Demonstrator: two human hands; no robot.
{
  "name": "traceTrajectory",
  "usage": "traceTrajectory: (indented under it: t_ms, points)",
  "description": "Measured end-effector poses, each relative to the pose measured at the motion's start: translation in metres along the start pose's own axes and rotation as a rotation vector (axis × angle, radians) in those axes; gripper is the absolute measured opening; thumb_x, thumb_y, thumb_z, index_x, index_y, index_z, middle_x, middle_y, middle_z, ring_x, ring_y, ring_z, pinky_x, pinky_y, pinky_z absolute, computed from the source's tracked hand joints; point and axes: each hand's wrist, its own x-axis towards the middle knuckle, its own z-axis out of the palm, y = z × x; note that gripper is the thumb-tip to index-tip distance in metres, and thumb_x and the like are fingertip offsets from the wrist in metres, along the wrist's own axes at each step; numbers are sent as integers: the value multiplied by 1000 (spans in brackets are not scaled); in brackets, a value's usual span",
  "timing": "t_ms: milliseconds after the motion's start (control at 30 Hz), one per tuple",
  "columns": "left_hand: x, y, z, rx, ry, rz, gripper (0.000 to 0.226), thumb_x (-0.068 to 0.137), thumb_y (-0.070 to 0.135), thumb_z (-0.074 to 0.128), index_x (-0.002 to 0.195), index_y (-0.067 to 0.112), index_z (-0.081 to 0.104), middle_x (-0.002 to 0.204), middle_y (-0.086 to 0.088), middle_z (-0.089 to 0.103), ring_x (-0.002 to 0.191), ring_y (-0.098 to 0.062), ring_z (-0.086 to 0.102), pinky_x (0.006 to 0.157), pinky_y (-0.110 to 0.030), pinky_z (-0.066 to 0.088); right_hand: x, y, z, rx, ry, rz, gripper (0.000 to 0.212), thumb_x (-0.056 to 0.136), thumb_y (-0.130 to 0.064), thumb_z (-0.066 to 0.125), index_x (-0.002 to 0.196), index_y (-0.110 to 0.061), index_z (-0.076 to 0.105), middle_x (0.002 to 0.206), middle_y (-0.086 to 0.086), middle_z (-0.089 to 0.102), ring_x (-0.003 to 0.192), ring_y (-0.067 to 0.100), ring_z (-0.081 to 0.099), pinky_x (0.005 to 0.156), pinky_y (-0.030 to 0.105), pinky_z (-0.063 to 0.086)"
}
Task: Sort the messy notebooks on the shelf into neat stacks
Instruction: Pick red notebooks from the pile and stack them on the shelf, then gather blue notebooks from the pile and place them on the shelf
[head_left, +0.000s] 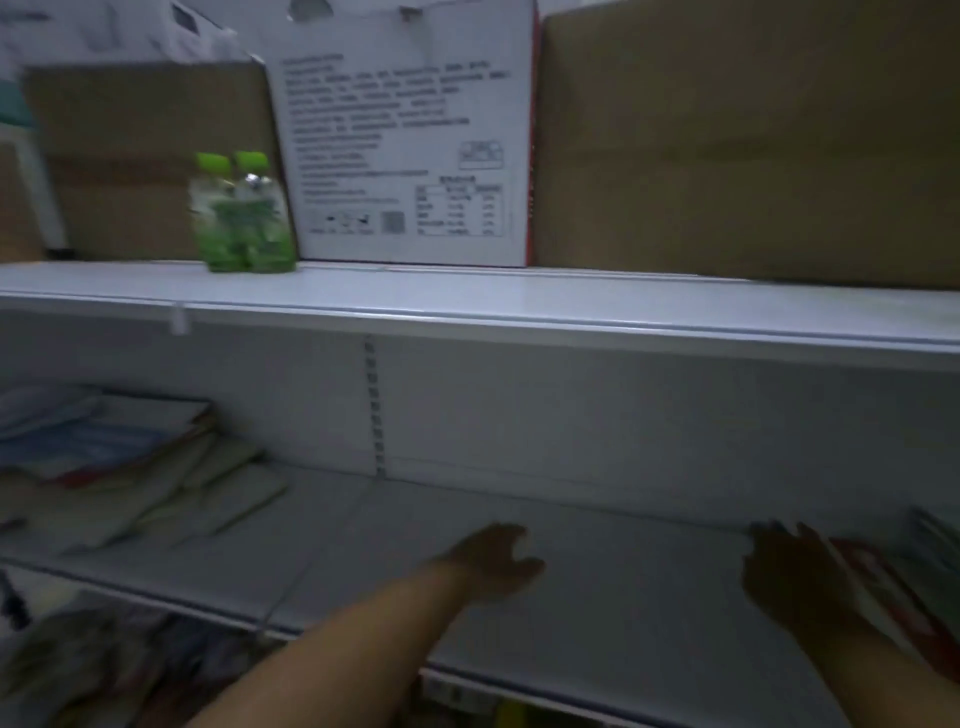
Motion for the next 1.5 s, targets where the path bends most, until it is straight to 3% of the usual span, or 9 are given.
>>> traceTrajectory:
  t_ms: [100,200,333,533,933,1100,1233,1367,1500]
  points:
    - [-56,-90,-64,131,178,-173,63,99,47,34,151,17,16,160,-4,10,147,-19,10,116,-29,13,-33,-144,-67,170,-65,-220,60,98,-36,27,151,-11,14,156,12,19,143,29,20,117,37,21]
    - [-129,-170,-108,266,306,-297,61,97,45,38,147,12,28,154,-9,26,142,-24,24,114,-32,26,-69,-280,-122,302,-157,-578,60,99,-34,35,152,-22,9,160,2,2,147,21,3,118,31,11]
    - [-226,-258,-144,286,356,-472,65,97,50,35,149,14,23,159,-5,12,147,-21,5,119,-37,16,-120,-414,-158,253,-146,-903,61,95,-26,44,149,-17,18,158,8,10,145,27,11,117,39,22]
    - [-304,-360,-160,166,441,-640,64,96,50,37,150,20,21,160,-1,6,148,-19,-2,120,-37,10,-154,-532,-180,190,-142,-1120,50,91,-24,47,138,-12,36,145,17,31,137,32,26,110,42,31]
    - [-308,-502,-217,213,390,-743,61,97,48,36,150,22,21,160,1,10,147,-16,3,118,-34,12,-89,-752,-238,332,38,-1289,33,88,-25,53,119,-13,54,126,12,50,113,31,50,91,36,46]
    - [-295,-562,-255,-25,587,-813,52,95,42,44,144,23,36,147,2,40,127,-18,47,99,-31,42,-51,-835,-251,456,-28,-1222,35,92,-23,49,124,-10,51,129,12,52,111,29,55,88,35,49]
    - [-269,-607,-252,-93,523,-792,46,93,36,45,137,25,45,140,3,49,125,-13,48,100,-26,41,-34,-876,-236,429,114,-1213,14,91,-21,44,88,-15,56,104,7,57,102,24,58,68,27,36]
    - [-244,-650,-275,-62,555,-713,41,91,27,44,131,23,54,133,2,56,119,-15,54,98,-28,45,-22,-900,-245,535,231,-1127,22,88,-29,42,76,-16,55,83,5,55,89,22,52,59,29,28]
    - [-227,-711,-319,-8,553,-583,45,91,24,46,135,20,48,137,-3,53,118,-18,54,90,-22,44,-18,-929,-252,736,130,-899,32,96,-25,40,65,-19,47,63,3,45,61,16,41,51,28,26]
